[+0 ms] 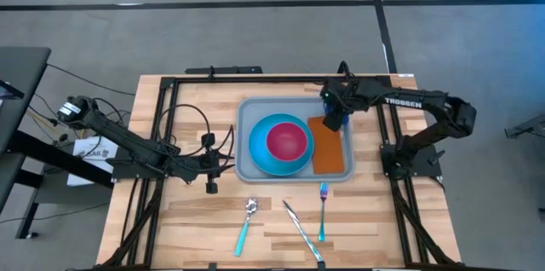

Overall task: Set up tray
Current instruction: Adjust the blue cup

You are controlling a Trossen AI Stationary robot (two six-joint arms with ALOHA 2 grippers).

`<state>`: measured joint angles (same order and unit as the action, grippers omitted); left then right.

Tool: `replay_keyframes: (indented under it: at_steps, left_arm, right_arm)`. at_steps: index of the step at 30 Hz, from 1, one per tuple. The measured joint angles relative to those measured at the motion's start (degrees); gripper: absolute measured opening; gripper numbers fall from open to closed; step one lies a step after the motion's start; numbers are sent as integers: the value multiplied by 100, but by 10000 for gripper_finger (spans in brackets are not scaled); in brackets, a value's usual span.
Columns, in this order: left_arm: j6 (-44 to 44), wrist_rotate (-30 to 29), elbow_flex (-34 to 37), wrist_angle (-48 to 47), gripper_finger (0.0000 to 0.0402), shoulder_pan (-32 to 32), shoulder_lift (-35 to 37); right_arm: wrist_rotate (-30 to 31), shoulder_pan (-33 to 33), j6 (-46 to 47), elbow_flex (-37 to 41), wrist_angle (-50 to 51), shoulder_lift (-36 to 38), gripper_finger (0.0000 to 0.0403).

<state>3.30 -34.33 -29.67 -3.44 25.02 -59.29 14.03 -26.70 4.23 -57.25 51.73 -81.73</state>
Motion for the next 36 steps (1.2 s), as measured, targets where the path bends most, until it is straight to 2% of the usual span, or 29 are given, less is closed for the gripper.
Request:
replay_keyframes:
  at_steps: [5, 10, 27, 31, 36]
  left_arm:
    - [-65, -2, 0, -2, 87, 0, 0]
    - [-65, -4, 0, -2, 87, 0, 0]
    - [-54, 2, 0, 50, 87, 2, 0]
    - [-54, 2, 0, 50, 87, 2, 0]
    - [-54, 1, 0, 50, 87, 2, 0]
  right_arm:
    - [-696, -121, 6, 0, -200, 0, 152]
    - [-309, -122, 97, 0, -334, -7, 148]
    - [-356, -225, 332, 364, -634, -11, 141]
    - [-327, -312, 282, 495, -825, -11, 108]
    - [-251, -336, 132, 509, -931, -11, 23]
